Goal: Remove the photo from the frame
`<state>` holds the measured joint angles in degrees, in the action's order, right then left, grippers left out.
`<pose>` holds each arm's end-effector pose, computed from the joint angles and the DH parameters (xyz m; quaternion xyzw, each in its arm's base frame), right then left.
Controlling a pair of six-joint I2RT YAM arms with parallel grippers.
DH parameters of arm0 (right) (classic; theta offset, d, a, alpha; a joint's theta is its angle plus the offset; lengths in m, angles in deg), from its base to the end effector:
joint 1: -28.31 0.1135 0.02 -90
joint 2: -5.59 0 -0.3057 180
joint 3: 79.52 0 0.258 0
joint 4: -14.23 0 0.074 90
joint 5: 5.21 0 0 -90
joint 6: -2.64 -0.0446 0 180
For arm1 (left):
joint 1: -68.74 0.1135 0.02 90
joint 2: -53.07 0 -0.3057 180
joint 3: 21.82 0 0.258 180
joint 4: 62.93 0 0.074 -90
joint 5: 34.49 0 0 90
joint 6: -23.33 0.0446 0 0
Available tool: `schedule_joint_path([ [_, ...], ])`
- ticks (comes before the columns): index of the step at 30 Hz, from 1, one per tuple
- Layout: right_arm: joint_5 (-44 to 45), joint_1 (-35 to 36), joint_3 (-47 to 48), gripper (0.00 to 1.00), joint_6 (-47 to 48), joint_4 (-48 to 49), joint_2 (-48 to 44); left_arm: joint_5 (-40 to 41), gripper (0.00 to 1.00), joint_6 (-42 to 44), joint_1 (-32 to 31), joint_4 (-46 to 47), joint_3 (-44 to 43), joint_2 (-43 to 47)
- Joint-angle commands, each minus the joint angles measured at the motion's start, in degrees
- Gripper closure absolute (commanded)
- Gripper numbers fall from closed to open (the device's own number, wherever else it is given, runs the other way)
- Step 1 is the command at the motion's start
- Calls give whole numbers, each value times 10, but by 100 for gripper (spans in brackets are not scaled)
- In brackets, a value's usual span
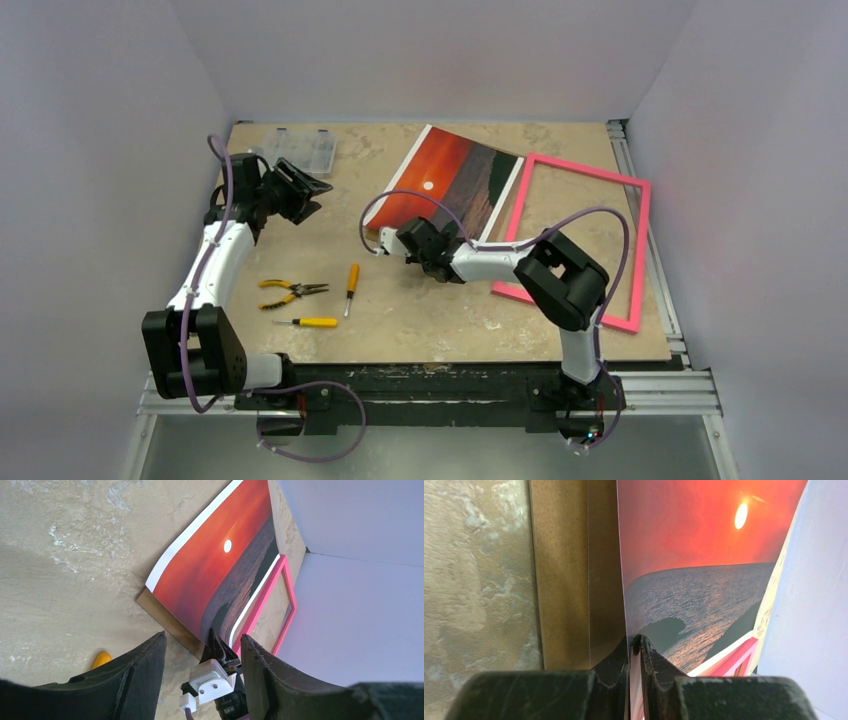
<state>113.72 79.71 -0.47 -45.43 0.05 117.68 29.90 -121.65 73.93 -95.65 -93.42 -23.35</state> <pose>0.2839 0.3210 0.1731 -0.5933 0.6850 -0.2026 0.3711 0.2964 0.0076 0.3194 -0.3537 0.8060 -0.3618 0.3072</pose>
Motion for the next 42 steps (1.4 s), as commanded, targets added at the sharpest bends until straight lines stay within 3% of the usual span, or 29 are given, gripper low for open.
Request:
schedule_joint_path([
  [1, -1, -3, 1, 92, -28, -31, -39, -17, 46, -8, 6, 27, 7, 4],
  [29, 25, -8, -31, 89, -61, -44, -45, -37, 46, -23, 7, 51, 27, 12],
  [34, 64, -7, -33, 55, -76, -33, -51, -39, 45, -25, 7, 55, 31, 11],
  [38, 92, -7, -6, 46, -144, -85, -103, -42, 42, -26, 7, 69, 39, 13],
  [42, 28, -5, -14, 34, -241, -135, -195, -59, 41, -25, 6, 90, 45, 7],
])
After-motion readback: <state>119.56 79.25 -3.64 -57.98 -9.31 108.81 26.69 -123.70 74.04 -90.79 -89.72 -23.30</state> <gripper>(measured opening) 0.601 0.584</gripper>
